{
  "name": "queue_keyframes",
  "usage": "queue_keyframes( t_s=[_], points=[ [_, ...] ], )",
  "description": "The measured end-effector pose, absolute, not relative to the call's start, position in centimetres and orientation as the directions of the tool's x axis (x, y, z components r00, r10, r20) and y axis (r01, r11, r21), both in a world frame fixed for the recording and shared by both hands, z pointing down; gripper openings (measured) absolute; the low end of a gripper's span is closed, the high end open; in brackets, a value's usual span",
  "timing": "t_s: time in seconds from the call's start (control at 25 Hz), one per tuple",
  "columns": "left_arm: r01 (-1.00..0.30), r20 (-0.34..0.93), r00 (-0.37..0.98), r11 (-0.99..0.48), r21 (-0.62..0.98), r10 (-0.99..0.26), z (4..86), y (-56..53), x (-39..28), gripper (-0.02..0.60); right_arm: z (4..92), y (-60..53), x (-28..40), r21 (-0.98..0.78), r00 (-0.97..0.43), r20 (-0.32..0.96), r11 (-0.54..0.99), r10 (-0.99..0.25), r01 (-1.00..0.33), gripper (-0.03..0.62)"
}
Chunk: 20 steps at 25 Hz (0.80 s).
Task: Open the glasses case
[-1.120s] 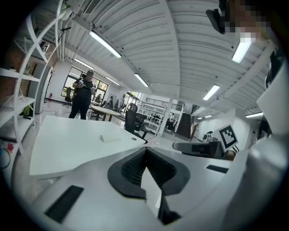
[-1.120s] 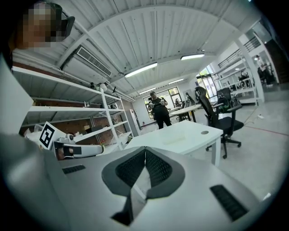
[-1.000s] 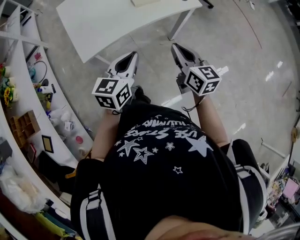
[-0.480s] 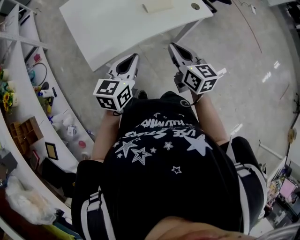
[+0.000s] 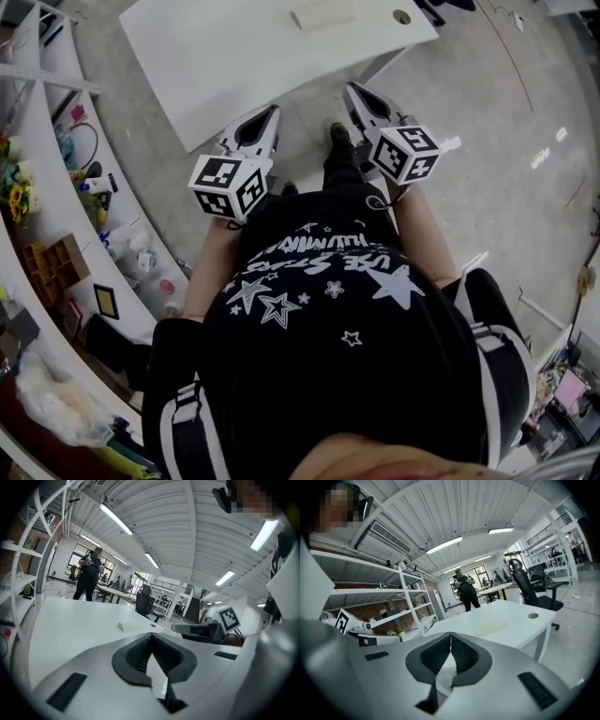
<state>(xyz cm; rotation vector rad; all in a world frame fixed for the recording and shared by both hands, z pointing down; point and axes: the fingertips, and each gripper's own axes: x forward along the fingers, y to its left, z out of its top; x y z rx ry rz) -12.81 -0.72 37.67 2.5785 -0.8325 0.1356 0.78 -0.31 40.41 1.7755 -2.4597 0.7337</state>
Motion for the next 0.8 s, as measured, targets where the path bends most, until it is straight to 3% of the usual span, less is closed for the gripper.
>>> queue_keyframes(
  t_s=[0.8],
  points=[
    [-0.715,0.338,0.699,-0.621,0.32,-0.63,40.5,-14.2,-1.4,0.012,42.1,-18.0,12.7,-0.348,-0.487,0.315,0.378,-0.815,-0.858,0.009]
  ],
)
